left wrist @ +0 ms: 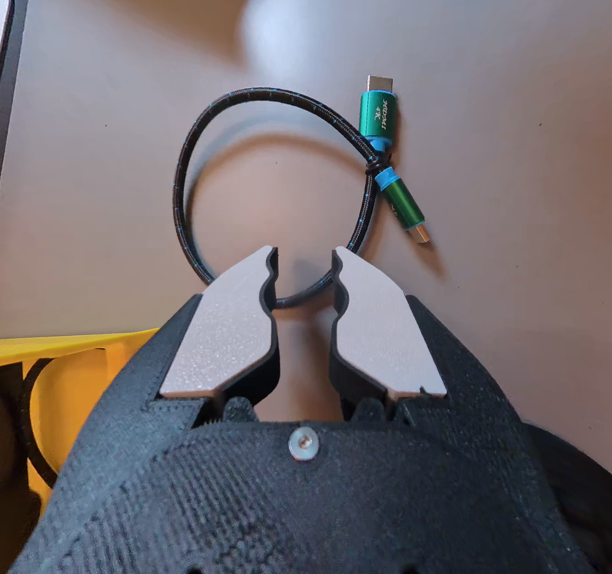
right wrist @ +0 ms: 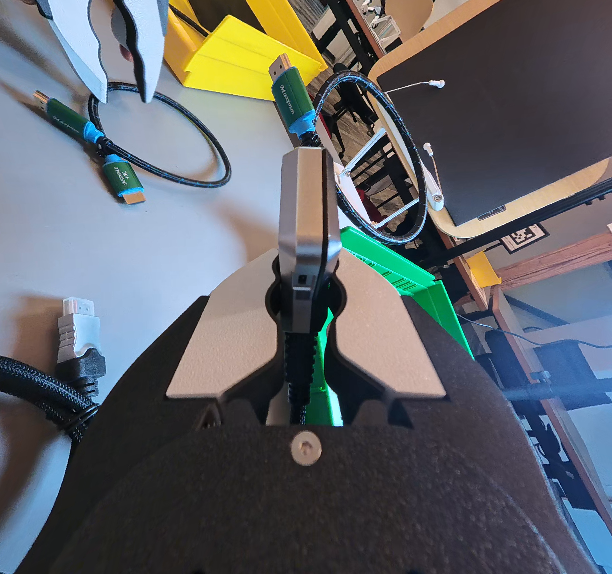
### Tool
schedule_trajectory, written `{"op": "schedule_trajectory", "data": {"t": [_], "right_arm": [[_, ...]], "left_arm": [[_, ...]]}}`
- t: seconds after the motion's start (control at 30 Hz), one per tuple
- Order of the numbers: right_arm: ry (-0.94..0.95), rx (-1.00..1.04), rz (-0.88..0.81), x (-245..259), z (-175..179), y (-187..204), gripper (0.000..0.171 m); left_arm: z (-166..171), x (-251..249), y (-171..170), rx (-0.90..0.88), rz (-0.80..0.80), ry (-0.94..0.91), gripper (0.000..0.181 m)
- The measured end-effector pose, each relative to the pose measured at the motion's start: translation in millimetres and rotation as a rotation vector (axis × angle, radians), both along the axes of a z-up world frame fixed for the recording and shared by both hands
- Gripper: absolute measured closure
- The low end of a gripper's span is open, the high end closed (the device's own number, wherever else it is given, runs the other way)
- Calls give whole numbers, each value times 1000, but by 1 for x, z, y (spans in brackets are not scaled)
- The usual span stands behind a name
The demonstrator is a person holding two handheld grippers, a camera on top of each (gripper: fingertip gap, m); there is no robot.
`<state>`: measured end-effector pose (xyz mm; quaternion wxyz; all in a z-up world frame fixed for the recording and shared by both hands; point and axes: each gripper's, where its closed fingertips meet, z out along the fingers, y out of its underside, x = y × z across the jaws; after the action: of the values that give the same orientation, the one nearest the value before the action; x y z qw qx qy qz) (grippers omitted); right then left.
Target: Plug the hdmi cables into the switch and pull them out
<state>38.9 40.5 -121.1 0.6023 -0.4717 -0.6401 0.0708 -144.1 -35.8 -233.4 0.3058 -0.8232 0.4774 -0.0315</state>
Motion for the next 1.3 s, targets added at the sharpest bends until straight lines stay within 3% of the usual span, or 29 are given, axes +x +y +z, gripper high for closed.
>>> {"op": "schedule_trajectory", "data": {"t": [0.13,0.23,0.4,0.47,0.57,0.6,0.67,0.73,0.8,0.87,0.97,1.07,1.17,1.3], "right_arm": [[-1,-1,0,0,0,0,148],[1,-2,1,0,0,0,148],[0,-12,-4,0,-2,3,148],[-8,-16,-10,0,-5,4,148],[-14,-11,-22,1,-5,5,148],[-7,-10,-24,2,-3,5,148],[6,-11,-28,3,0,6,148],[14,-14,-39,6,1,9,148],[16,-22,-47,8,1,11,148],[20,-22,-48,8,2,12,148],[24,-21,-43,7,3,10,148],[24,-11,-45,8,5,9,148],[30,-14,-49,9,6,10,147],[28,-21,-53,9,4,12,147]], "left_arm": [[-1,-3,-7,-48,12,11,155],[1,-7,-13,-65,3,9,148],[-3,-15,-27,-143,-144,81,138],[-9,-19,-23,-183,-202,166,142],[-14,-19,-29,-339,-244,238,170],[-14,-16,-31,-387,-226,241,170],[-14,1,-35,-457,-139,166,171],[-6,41,-42,-484,-67,-57,173],[16,86,-56,-511,-78,-345,165],[31,105,-62,-445,-128,-432,158],[18,93,-63,-282,-234,-207,154],[-2,81,-86,-311,-377,1,150],[-12,85,-98,-289,-453,83,149],[-14,90,-92,-222,-410,108,167]]}}
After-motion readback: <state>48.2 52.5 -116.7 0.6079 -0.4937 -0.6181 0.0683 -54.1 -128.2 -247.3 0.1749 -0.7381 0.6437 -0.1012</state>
